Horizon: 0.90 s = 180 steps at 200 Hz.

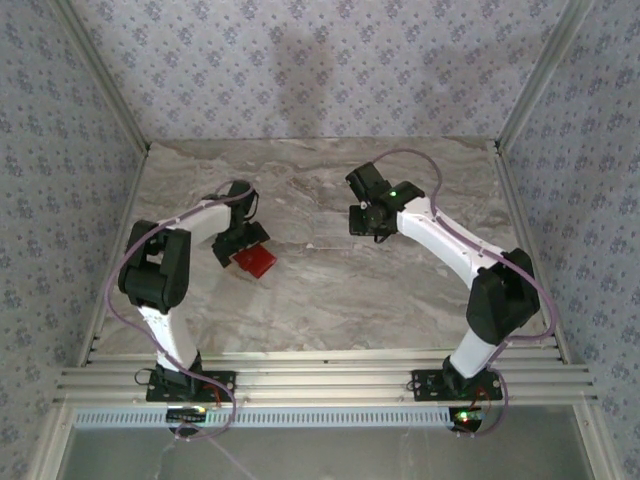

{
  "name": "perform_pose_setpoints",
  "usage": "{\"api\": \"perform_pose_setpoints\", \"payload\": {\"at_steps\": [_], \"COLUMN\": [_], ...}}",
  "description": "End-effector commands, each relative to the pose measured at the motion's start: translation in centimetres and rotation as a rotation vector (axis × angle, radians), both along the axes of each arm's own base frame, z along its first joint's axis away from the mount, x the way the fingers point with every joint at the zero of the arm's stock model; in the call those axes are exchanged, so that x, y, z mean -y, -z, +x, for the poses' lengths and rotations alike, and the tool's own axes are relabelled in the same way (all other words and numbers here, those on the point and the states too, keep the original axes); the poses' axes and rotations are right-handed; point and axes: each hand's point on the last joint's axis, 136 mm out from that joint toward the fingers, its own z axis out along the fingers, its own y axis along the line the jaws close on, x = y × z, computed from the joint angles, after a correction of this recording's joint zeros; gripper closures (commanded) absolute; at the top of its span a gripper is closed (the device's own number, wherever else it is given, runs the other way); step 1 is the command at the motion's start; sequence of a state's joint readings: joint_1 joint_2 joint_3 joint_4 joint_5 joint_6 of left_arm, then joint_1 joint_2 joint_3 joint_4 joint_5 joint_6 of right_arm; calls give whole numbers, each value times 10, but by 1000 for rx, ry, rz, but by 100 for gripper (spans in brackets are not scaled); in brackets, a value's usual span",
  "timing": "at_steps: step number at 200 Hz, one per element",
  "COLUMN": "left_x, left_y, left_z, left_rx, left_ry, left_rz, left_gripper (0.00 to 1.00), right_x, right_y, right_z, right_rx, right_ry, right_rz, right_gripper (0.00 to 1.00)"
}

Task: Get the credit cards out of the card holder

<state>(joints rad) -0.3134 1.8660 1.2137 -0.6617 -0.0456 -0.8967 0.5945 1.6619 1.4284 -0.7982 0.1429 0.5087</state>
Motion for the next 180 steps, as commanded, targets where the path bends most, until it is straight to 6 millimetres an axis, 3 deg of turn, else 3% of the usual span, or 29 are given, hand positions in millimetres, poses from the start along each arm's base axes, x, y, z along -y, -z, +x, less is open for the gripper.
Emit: {"api": "perform_pose_setpoints", "payload": {"at_steps": [1,47,87,125,180], "left_x": [23,52,85,129,201], "left_y": [-2,-7,-18,-26,-19], "left_z": [-3,-18,-42,-68,-108], "left_rx": [8,-12,-39,-56,-104], "left_ry": [97,282,458,627,820], "left_rz": [-53,-67,-70,-57,-39], "left_gripper": [10,21,25,26,25], "right_x": [7,12,17,27,39], "right_y": [-9,-11,-9,-2,3], "right_z": [-9,-14,-20,-32,-40], "right_rx": [9,12,7,-6,-8], "right_ry": [-4,1,2,6,28], "right_rz": [-18,-23,-31,-42,-48], "right_gripper": [61,61,61,61,61]}}
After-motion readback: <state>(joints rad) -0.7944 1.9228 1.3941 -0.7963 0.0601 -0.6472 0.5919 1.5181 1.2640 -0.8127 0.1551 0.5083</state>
